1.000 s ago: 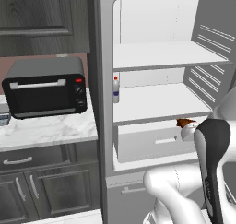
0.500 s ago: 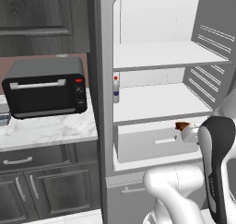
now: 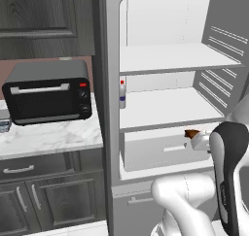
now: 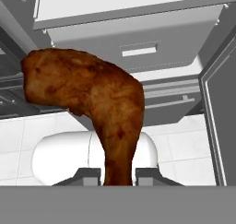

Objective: Take the chicken drumstick from the fridge and place it on the digital scale on the counter by the fridge. Wait a few seconds for a reading, then move it to the plate on the dining counter.

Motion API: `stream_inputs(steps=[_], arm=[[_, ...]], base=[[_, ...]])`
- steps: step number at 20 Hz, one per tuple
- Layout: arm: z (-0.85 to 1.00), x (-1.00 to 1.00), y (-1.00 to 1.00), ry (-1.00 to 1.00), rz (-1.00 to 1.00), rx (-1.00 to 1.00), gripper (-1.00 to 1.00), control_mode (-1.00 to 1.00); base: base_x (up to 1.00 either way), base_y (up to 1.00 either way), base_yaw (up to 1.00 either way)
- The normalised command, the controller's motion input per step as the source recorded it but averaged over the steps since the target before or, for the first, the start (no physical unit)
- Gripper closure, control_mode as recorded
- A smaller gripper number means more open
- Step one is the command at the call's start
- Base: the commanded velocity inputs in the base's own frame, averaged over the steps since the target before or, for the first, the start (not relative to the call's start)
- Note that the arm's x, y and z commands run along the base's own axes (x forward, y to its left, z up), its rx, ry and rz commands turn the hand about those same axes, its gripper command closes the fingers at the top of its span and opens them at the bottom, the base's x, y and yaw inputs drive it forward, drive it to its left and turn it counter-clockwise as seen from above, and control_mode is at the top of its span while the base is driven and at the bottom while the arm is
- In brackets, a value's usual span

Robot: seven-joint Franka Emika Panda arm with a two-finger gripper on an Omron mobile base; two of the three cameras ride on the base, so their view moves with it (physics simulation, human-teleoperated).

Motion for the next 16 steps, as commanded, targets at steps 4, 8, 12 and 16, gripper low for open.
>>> stream_inputs(steps=[4,8,12,16], arm=[[0.0,0.0,0.0,0.0,0.0,0.0,1.0,-1.0],[0.0,0.0,0.0,0.0,0.0,0.0,1.0,-1.0],[0.0,-0.02,0.0,0.0,0.0,0.0,1.0,-1.0],[0.0,0.0,0.0,0.0,0.0,0.0,1.0,1.0]], base=[[0.0,0.0,0.0],[0.0,0.0,0.0],[0.0,0.0,0.0],[-0.4,0.37,0.0]])
